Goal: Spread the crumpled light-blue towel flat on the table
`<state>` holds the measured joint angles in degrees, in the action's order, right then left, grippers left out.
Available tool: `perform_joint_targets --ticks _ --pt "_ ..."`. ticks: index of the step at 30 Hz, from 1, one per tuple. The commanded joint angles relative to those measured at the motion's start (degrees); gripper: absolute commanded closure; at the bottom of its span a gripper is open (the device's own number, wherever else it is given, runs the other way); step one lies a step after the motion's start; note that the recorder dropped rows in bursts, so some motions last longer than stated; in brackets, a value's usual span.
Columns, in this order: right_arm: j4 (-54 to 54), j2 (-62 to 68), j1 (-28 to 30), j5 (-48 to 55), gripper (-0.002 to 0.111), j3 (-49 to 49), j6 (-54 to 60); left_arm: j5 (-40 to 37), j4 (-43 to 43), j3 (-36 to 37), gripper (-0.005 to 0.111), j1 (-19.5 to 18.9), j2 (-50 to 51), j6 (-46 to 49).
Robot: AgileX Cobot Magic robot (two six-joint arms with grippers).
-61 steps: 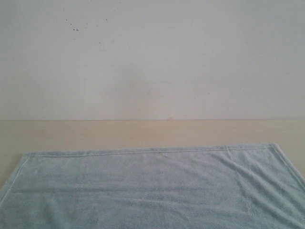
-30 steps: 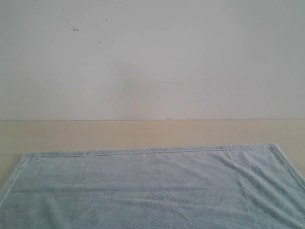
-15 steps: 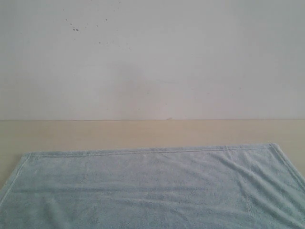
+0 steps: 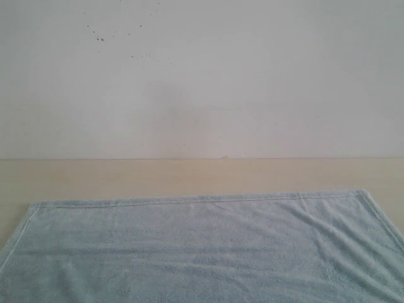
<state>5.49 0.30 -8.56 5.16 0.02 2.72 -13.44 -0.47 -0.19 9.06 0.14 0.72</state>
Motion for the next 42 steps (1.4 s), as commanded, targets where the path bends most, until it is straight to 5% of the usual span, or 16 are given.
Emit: perform_joint_targets --ticks 1,42 --pt "0.17 -0.30 0.04 -0.65 0.108 -0.02 0.25 0.45 -4.36 0.19 0.103 0.17 -0.14 0.31" --pt "0.17 -0.30 0.04 -0.65 0.108 -0.02 0.25 0.45 -4.89 0.19 0.103 0.17 -0.14 0.31"
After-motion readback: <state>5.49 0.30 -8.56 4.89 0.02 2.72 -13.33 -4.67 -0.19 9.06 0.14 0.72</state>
